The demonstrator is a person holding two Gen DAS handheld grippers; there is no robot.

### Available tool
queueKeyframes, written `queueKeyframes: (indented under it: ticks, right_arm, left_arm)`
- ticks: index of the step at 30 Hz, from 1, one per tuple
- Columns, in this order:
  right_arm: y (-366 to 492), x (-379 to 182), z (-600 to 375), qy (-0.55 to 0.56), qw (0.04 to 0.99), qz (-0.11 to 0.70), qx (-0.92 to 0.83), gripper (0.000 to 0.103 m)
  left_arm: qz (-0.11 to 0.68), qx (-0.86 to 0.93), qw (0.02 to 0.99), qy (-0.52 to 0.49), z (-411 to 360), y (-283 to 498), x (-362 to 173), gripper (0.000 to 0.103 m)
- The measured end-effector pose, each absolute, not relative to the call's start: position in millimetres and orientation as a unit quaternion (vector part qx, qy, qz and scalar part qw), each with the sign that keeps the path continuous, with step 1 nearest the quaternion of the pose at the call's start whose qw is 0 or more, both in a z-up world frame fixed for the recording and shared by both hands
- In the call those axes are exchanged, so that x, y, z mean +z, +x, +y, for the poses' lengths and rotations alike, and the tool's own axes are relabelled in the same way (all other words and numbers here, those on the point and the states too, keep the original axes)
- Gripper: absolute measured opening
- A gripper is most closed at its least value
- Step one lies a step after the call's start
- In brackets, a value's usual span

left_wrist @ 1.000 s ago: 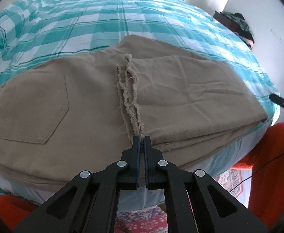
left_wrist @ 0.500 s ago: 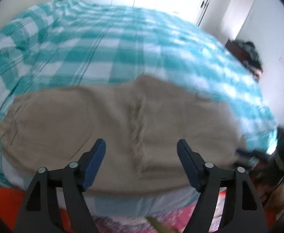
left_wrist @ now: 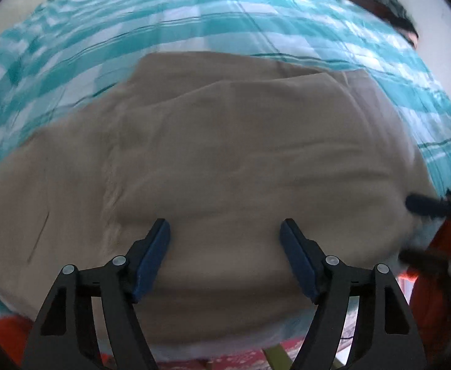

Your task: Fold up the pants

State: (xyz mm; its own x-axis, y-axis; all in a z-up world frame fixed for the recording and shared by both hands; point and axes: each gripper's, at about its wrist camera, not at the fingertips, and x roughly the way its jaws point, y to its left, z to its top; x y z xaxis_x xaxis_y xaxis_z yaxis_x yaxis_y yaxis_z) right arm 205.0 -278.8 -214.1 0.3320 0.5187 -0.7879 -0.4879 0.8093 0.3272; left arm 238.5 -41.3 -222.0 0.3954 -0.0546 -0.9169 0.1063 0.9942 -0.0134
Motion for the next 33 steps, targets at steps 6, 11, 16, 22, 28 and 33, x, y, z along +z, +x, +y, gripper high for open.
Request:
queueKeyframes:
  ticks: [6, 11, 16, 22, 28, 33]
  right_arm:
    - [206.2, -213.7, -277.5, 0.02, 0.812, 0.494, 0.309, 0.067]
    - [208.1, -214.1, -277.9, 0.027, 0.812, 0.495, 0.309, 0.068]
    - [202.4, -207.7, -280.5, 0.034, 0.815, 0.487, 0.313, 0.074]
    - [201.6, -208.2, -277.0, 0.027, 0.814, 0.487, 0.314, 0.078]
    - [194.8, -193.5, -287.3, 0.051, 0.822, 0.466, 0.325, 0.078]
    - [188.3, -152.4, -303.9, 0.076, 0.867, 0.377, 0.318, 0.08]
  left_arm:
    - [0.549, -0.024, 0.835, 0.028, -10.1, 216.8, -203.8, 0.079]
    - [0.539, -0.021, 0.842, 0.008, -3.3, 210.7, -190.7, 0.079]
    - [0.5, -0.034, 0.865, -0.032, -12.8, 229.7, -161.7, 0.083]
    - [0.516, -0.052, 0.854, 0.027, -46.6, 264.5, -185.9, 0.089]
    - [0.546, -0.03, 0.837, 0.007, -26.3, 242.1, -219.7, 0.087]
    - [0.548, -0.03, 0.836, 0.009, -23.7, 240.7, -218.5, 0.088]
